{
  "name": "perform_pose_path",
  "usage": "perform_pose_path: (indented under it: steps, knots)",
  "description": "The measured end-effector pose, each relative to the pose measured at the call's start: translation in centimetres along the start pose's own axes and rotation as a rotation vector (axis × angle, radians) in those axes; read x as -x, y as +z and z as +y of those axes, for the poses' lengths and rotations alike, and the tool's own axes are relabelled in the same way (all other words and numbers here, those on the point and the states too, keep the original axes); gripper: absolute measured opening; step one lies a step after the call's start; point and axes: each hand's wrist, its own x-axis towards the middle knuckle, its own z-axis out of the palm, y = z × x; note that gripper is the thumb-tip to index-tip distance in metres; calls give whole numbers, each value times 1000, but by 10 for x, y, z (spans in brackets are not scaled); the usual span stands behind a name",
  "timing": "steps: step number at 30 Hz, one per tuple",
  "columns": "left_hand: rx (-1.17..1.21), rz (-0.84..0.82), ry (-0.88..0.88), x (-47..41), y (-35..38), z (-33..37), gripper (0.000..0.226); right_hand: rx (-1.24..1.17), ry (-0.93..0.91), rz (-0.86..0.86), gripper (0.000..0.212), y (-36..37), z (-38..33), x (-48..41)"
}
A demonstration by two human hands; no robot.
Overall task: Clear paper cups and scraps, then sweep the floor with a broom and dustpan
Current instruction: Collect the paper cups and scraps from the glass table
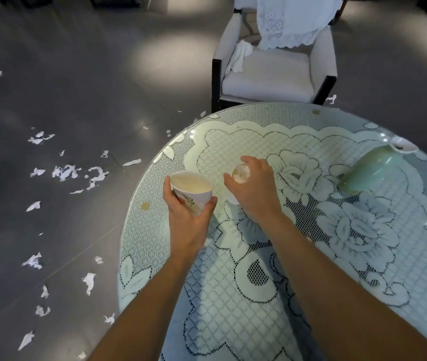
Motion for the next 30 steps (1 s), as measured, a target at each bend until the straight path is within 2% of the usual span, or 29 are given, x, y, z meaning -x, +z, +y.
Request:
perform_pose_path:
  steps: [10,16,20,24,30]
  knots:
    - [70,-199,84,41,41,44,105,-36,135,232,57,-101,30,50]
    - [93,-427,176,114,101,83,104,-36,312,374,56,-187,75,133]
    - [134,-605,243,200,151,110,96,-50,442,495,60,-261,112,219]
    - [225,-761,238,307,193,130,92,-11,533,604,53,-329,147,324]
    - [251,-1128,370,527,246,163,94,39,819,842,59,-425,207,525]
